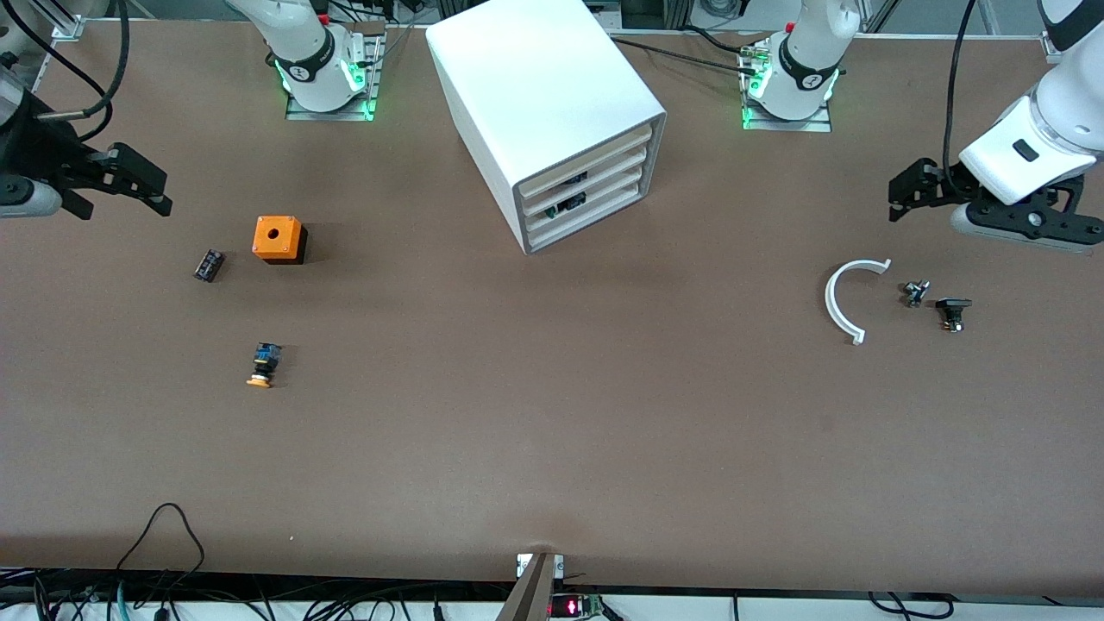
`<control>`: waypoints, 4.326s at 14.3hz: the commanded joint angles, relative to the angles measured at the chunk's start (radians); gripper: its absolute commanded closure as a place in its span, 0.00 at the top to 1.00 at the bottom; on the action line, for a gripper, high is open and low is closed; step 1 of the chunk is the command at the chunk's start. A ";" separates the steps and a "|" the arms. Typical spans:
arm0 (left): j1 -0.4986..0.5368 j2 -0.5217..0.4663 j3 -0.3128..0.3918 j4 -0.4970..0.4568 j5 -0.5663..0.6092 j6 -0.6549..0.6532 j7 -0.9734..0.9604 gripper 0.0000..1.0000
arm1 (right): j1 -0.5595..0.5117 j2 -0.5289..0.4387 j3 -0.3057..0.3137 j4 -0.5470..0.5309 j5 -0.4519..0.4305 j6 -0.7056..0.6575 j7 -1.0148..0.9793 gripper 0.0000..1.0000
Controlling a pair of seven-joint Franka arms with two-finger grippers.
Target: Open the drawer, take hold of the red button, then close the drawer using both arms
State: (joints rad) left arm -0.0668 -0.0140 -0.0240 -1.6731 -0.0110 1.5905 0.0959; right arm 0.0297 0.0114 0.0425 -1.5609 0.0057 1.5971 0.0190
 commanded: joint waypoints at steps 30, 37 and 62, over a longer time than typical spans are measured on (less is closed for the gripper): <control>-0.025 0.336 -0.272 -0.614 -1.254 0.289 0.955 0.52 | 0.306 0.459 0.010 0.060 0.005 0.300 0.824 0.99; -0.022 0.385 -0.306 -0.678 -1.386 0.260 1.081 0.43 | 0.378 0.545 0.010 0.215 0.048 0.282 1.045 0.99; 0.174 0.537 -0.248 -0.271 -0.965 0.261 0.914 0.00 | 0.636 0.680 0.010 0.479 0.089 0.518 1.731 0.99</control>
State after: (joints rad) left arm 0.1013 0.4950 -0.2902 -2.0062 -1.0352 1.8587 1.0415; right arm 0.6433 0.6706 0.0565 -1.1209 0.0827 2.0974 1.6912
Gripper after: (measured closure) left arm 0.859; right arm 0.009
